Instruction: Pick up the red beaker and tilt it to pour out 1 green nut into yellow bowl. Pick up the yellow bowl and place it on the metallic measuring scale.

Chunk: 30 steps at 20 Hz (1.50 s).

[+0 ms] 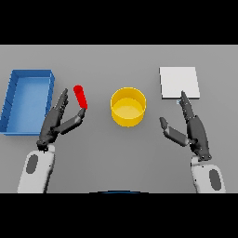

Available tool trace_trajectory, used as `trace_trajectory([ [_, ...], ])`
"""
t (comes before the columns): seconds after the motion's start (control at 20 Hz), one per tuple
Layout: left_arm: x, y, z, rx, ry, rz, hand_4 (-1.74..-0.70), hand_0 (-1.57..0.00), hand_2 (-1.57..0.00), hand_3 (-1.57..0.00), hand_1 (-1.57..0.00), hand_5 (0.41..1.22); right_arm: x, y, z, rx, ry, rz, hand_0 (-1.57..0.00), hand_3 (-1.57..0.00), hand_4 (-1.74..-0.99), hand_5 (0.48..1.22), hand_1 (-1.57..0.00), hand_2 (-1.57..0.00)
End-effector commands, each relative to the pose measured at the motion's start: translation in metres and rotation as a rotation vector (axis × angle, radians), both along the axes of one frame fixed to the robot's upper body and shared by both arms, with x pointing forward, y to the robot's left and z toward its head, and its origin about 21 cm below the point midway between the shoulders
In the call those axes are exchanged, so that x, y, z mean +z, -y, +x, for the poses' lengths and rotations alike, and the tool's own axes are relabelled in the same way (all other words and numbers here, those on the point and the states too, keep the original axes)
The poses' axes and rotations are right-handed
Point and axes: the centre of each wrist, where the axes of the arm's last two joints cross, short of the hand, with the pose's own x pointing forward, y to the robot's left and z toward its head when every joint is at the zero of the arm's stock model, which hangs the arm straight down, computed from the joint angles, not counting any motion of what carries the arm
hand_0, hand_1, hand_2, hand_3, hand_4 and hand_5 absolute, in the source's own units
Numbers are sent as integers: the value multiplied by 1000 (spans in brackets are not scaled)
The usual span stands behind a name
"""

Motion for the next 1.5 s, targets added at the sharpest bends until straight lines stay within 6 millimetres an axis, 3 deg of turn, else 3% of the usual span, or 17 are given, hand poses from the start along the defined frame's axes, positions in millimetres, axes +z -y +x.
trace_trajectory([
  [0.0, -2, 0, 7, -11, 11, 3, -1176, 1, 1, 1, 1, 640, 1, 1, 0, 0, 10, 2, 1, 1, -1225, 627, 1, 1],
  [0.5, -3, 19, 59, -38, 12, 60, -1197, 1, 1, 1, 1, 663, 2, 1, -1, 2, 4, 11, 1, 1, -1231, 633, 1, 1],
  [0.75, -10, 25, 73, -24, 10, 58, -1215, 1, 1, 1, 1, 678, 4, 2, -5, -1, 20, 9, 1, 1, -1241, 641, 1, 1],
  [1.05, -26, 28, 84, -5, 45, -62, -1328, -4, -54, -37, -7, 738, 3, 4, -3, -19, -3, 14, 1, 1, -1244, 644, 1, 1],
  [1.15, -31, 34, 83, 11, 63, -85, -1401, -207, -287, -254, -230, 787, 4, -1, -1, -19, 1, 17, 1, 1, -1240, 645, 1, 1],
  [1.25, -31, 39, 87, 57, 62, -60, -1471, -551, -662, -728, -588, 943, 5, 4, -1, -20, -1, 10, 1, 1, -1237, 648, 1, 1],
  [1.3, -29, 42, 89, 66, 58, -21, -1519, -755, -844, -884, -783, 999, 2, 4, -4, -15, -3, 21, 1, 1, -1239, 648, 1, 1],
  [1.45, -26, 50, 89, 39, 82, 29, -1615, -1153, -1199, -1108, -1168, 1107, 6, 3, -2, -18, 9, 13, 1, 1, -1241, 650, 1, 1],
])
